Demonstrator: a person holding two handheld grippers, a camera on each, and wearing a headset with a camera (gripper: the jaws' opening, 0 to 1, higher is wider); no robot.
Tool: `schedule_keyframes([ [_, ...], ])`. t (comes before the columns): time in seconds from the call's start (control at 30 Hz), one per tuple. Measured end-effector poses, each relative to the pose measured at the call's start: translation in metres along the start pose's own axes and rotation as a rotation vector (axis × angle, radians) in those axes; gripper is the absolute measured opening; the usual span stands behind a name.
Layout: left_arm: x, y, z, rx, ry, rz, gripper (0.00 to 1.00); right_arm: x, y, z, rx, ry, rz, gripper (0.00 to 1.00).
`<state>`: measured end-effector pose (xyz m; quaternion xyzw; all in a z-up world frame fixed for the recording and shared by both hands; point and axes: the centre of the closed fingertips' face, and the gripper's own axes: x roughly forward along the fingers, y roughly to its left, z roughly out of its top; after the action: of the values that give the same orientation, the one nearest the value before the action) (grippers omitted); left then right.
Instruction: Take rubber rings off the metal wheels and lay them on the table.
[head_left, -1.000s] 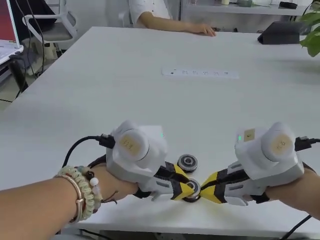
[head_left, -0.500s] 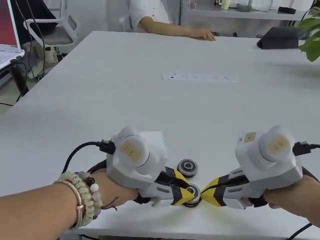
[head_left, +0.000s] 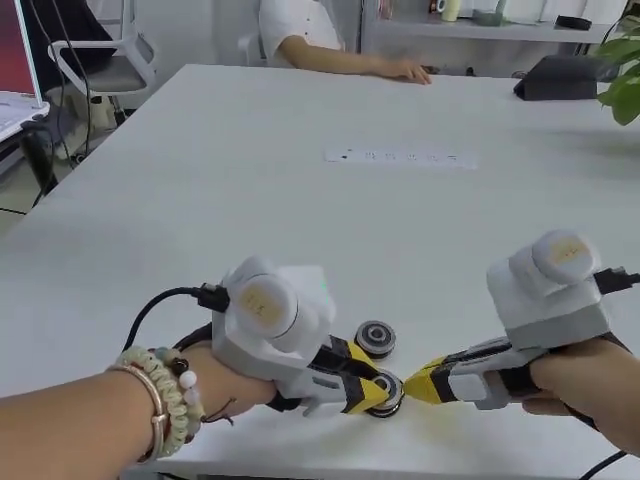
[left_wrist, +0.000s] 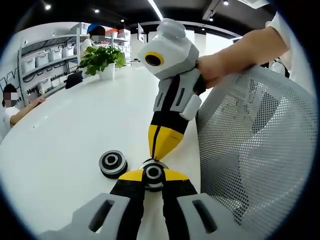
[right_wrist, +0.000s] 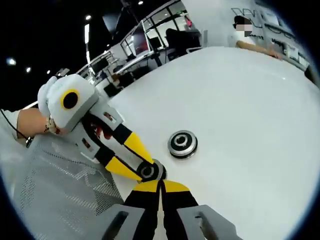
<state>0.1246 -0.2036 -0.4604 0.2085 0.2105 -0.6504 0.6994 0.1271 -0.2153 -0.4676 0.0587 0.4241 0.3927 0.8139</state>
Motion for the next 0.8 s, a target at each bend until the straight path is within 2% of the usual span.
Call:
schedule_keyframes([
  [0.07, 0.0, 0.0, 0.0, 0.0, -0.001, 0.001, 0.07, 0.001, -0.001, -0.003, -0.049, 0.014, -0.018, 0.0],
  [0.1, 0.0, 0.0, 0.0, 0.0, 0.0, 0.001, 0.07, 0.002, -0.001, -0.003, -0.108, 0.018, -0.025, 0.0],
  [0.13, 0.0, 0.0, 0.0, 0.002, 0.0, 0.001, 0.07, 0.002, 0.0, -0.003, -0.118, 0.021, -0.024, 0.0],
  [0.17, 0.0, 0.0, 0.0, 0.002, 0.001, 0.001, 0.07, 0.002, 0.001, -0.003, -0.116, 0.021, -0.024, 0.0],
  [0.23, 0.0, 0.0, 0.0, 0.003, 0.002, 0.0, 0.07, 0.0, 0.005, -0.002, -0.036, 0.006, 0.001, 0.0],
  [0.27, 0.0, 0.0, 0.0, 0.003, 0.002, 0.0, 0.07, 0.0, 0.009, 0.002, -0.004, -0.014, 0.035, 0.0],
  [0.3, 0.0, 0.0, 0.0, 0.003, 0.002, -0.001, 0.07, 0.0, 0.006, 0.0, 0.02, 0.002, 0.019, 0.0],
  [0.33, 0.0, -0.001, 0.0, 0.006, 0.002, -0.004, 0.07, 0.0, 0.005, -0.001, -0.016, 0.005, 0.013, 0.0],
  [0.5, 0.0, -0.001, 0.0, 0.011, 0.005, -0.011, 0.07, 0.0, 0.01, 0.001, 0.026, -0.001, 0.035, 0.0],
  [0.8, 0.0, -0.002, 0.0, 0.013, 0.007, -0.011, 0.07, 0.0, 0.016, 0.004, 0.024, -0.007, 0.06, 0.0],
])
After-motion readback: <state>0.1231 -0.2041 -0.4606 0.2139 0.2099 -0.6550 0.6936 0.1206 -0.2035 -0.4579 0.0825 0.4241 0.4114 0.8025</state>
